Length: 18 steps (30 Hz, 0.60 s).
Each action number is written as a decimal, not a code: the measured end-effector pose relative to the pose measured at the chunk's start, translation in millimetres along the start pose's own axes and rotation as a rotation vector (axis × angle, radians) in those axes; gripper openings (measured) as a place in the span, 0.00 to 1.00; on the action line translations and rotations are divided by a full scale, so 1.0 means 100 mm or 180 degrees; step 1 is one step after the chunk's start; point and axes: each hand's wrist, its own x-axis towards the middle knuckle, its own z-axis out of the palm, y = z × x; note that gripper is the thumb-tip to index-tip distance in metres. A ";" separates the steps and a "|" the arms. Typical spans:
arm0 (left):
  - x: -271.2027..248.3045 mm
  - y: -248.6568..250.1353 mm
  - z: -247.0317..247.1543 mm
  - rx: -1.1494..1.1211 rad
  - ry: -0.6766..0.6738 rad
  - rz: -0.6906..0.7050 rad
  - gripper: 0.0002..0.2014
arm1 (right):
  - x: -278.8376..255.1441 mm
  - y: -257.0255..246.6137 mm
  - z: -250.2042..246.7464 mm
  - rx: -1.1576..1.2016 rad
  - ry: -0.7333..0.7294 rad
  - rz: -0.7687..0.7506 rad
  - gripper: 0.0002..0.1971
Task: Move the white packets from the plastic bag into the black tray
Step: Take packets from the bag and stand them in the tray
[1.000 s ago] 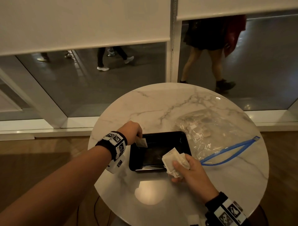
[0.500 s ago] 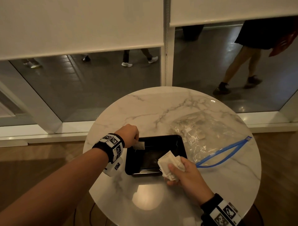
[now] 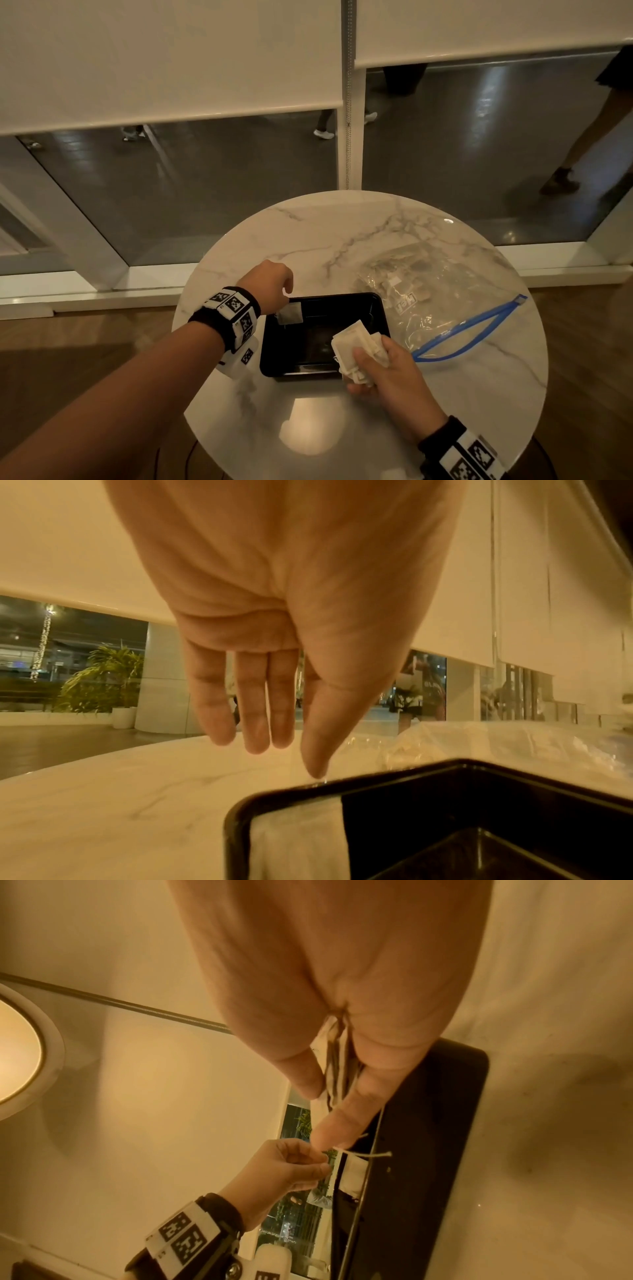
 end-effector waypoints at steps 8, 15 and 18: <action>-0.49 0.55 -0.15 -0.2329 0.0362 0.0089 0.17 | 0.05 -0.25 0.09 0.0524 0.0109 -0.0378 0.09; -0.65 0.69 0.02 -0.3147 0.0689 0.0240 0.03 | 0.11 -0.34 0.19 0.0505 0.0147 -0.0564 0.10; -0.67 0.72 0.06 -0.3386 0.0821 0.0132 0.02 | 0.12 -0.33 0.22 0.0507 0.0137 -0.0538 0.10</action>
